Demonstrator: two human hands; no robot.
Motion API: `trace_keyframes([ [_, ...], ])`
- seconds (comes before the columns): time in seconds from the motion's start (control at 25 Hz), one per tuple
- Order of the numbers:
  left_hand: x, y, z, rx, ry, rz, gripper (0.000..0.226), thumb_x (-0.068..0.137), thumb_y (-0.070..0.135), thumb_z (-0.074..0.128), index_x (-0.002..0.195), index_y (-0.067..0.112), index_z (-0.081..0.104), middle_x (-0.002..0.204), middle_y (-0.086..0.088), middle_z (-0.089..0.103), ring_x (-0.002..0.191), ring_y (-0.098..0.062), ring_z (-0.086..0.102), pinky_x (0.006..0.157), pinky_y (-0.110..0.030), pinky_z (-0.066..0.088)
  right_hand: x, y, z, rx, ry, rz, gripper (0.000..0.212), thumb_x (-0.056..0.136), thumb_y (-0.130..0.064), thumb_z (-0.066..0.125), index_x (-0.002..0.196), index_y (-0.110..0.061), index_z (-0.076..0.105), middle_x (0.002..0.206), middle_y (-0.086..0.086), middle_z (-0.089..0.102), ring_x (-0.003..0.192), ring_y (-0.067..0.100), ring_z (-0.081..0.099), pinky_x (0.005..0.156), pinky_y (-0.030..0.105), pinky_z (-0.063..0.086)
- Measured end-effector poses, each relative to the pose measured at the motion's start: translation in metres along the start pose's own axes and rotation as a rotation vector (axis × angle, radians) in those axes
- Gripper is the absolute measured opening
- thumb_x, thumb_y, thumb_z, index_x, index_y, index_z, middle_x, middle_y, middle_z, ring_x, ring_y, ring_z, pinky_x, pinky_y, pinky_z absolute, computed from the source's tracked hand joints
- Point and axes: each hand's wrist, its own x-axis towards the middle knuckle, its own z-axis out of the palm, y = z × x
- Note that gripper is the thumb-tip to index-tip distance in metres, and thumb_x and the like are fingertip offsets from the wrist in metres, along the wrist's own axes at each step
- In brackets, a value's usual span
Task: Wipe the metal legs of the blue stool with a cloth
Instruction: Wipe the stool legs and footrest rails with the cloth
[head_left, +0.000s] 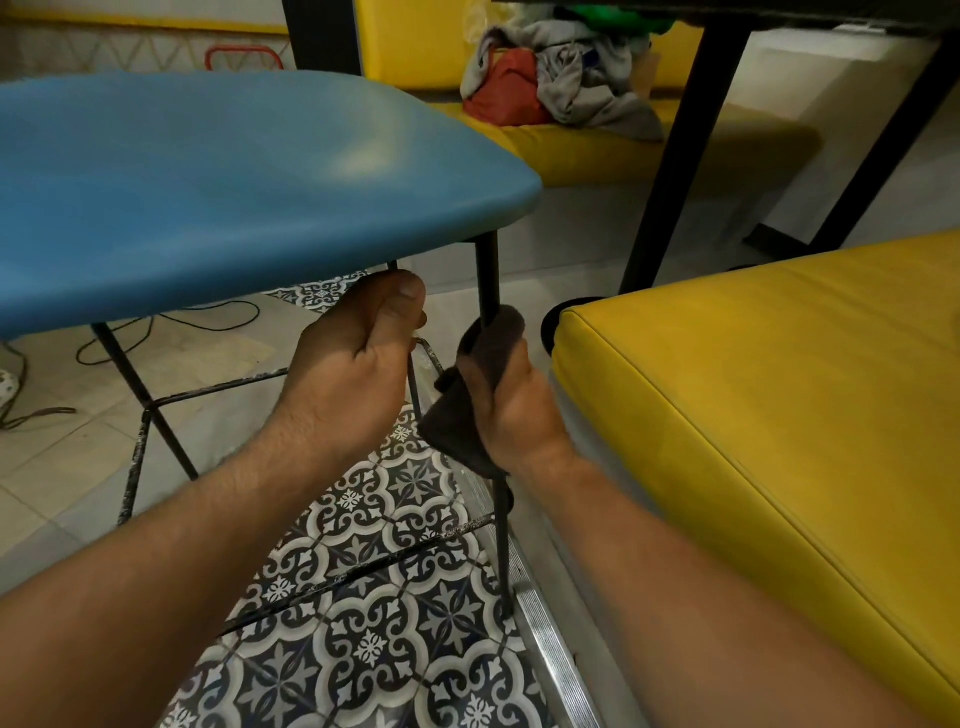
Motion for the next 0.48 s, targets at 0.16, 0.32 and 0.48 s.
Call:
trace_keyframes([
  [0.16, 0.000, 0.004, -0.002, 0.009, -0.010, -0.009, 0.029, 0.099, 0.055, 0.035, 0.107, 0.038, 0.058, 0.100, 0.015, 0.068, 0.094, -0.001, 0.064, 0.093, -0.039, 0.051, 0.017, -0.005, -0.019, -0.106, -0.272, 0.025, 0.049, 0.082, -0.072, 0.045, 0.097, -0.026, 0.053, 0.080, -0.009, 0.064, 0.070, 0.009, 0.062, 0.061, 0.026, 0.049],
  [0.32, 0.001, 0.009, -0.001, 0.029, -0.006, 0.090, 0.027, 0.100, 0.048, 0.039, 0.106, 0.033, 0.061, 0.100, 0.016, 0.067, 0.095, 0.000, 0.063, 0.090, -0.034, 0.051, 0.031, -0.039, -0.009, -0.085, 0.059, 0.047, 0.063, 0.080, -0.074, 0.038, 0.110, -0.021, 0.054, 0.087, -0.001, 0.068, 0.073, 0.015, 0.064, 0.060, 0.033, 0.052],
  [0.48, 0.002, 0.016, 0.003, -0.052, 0.032, 0.238, 0.024, 0.096, 0.048, 0.050, 0.101, 0.030, 0.064, 0.090, 0.007, 0.069, 0.087, -0.008, 0.067, 0.080, -0.032, 0.055, 0.017, -0.031, -0.006, 0.047, 0.103, -0.068, 0.044, 0.094, -0.050, 0.047, 0.123, -0.017, 0.044, 0.097, 0.005, 0.069, 0.082, 0.021, 0.066, 0.067, 0.041, 0.056],
])
